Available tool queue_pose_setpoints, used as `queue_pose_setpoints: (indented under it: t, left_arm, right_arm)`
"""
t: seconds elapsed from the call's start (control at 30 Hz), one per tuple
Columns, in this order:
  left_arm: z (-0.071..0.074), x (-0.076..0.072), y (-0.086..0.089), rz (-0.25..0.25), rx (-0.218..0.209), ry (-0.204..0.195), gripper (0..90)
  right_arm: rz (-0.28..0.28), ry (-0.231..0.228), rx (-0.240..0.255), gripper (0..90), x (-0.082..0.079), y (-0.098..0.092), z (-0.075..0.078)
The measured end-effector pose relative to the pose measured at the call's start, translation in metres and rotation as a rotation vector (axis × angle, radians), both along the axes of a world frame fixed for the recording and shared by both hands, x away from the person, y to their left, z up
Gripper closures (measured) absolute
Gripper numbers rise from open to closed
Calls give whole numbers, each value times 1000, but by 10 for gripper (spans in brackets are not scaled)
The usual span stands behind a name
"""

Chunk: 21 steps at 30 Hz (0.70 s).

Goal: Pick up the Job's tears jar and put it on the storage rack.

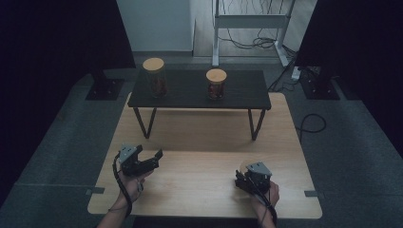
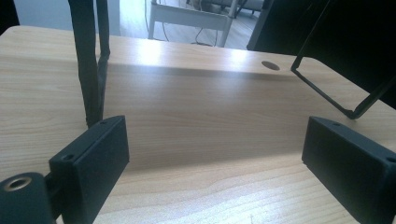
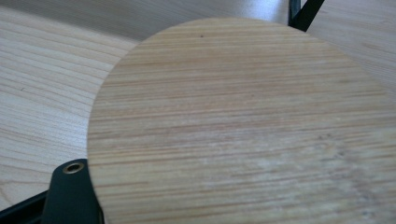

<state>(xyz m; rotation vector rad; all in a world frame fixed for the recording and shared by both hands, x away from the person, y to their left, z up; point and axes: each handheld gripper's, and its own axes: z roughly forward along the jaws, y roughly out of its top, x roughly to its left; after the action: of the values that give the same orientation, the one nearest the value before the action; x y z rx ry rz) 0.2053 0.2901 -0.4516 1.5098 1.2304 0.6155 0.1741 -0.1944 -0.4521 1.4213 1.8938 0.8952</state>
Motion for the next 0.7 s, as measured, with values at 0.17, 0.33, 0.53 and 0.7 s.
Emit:
queue_pose_setpoints:
  t: [0.17, 0.33, 0.53, 0.7]
  left_arm:
    - [0, 0, 0, -1, 1, 1, 69]
    - [0, 0, 0, -1, 0, 2, 70]
    - [-1, 1, 0, -1, 0, 4, 70]
    - [-1, 1, 0, -4, 3, 3, 70]
  right_arm:
    - [4, -6, -7, 251, -1, 1, 1]
    - [6, -10, -4, 251, -2, 1, 1]
    - [8, -20, -1, 251, -4, 1, 3]
    - [13, -34, -1, 251, -7, 2, 6]
